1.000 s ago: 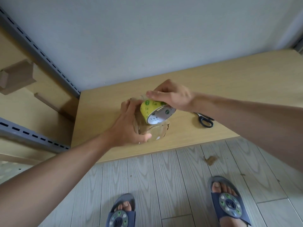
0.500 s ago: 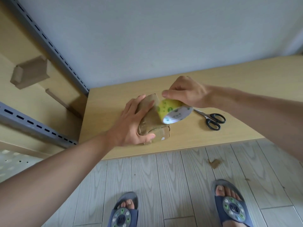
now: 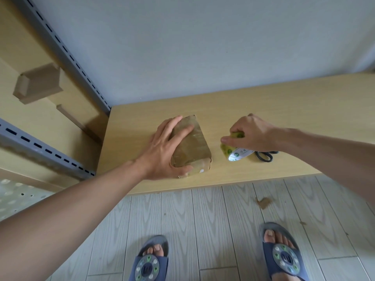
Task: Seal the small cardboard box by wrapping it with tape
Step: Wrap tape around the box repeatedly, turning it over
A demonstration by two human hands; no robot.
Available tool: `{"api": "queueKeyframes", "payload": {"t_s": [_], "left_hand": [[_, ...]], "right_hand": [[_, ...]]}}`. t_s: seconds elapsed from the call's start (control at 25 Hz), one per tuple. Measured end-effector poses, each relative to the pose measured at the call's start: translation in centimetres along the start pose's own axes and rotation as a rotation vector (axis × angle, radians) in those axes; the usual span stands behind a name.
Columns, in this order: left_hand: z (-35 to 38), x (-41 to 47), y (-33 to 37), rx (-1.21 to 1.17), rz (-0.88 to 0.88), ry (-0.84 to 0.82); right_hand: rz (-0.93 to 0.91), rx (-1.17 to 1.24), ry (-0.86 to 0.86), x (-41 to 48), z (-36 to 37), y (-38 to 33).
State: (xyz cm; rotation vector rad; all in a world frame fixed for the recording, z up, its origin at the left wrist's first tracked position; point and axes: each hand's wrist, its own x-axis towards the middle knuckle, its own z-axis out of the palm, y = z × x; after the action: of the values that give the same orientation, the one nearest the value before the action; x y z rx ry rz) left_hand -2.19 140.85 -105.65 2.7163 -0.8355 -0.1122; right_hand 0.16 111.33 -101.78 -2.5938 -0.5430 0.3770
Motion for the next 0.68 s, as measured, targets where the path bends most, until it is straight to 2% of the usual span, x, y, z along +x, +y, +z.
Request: {"api": "queueKeyframes", "payload": {"t_s": [0.2, 0.32, 0.44, 0.56, 0.68], "left_hand": [[-1.5, 1.0, 0.5, 0.056, -0.018, -0.110], [-3.5, 3.1, 2.8, 0.160, -0.107, -0.216], [-3.0, 4.7, 5.8, 0.309, -0.171, -0.205], [-2.5, 5.4, 6.0, 0.085, -0.174, -0.107], [-1.7, 4.4, 4.5, -0.181, -0.039, 0.078]], "right_hand": [[0.100, 0.047, -0.036, -0.1, 1.7, 0.3], [0.159, 0.067, -0.015, 0.2, 2.2, 0.5], [0.192, 0.108, -0.019, 0.6, 2.0, 1.0], [0.155, 0.212, -0.005, 0.6, 1.6, 1.7], [0.111, 0.366, 0.127, 0.6, -0.2, 1.3]]}}
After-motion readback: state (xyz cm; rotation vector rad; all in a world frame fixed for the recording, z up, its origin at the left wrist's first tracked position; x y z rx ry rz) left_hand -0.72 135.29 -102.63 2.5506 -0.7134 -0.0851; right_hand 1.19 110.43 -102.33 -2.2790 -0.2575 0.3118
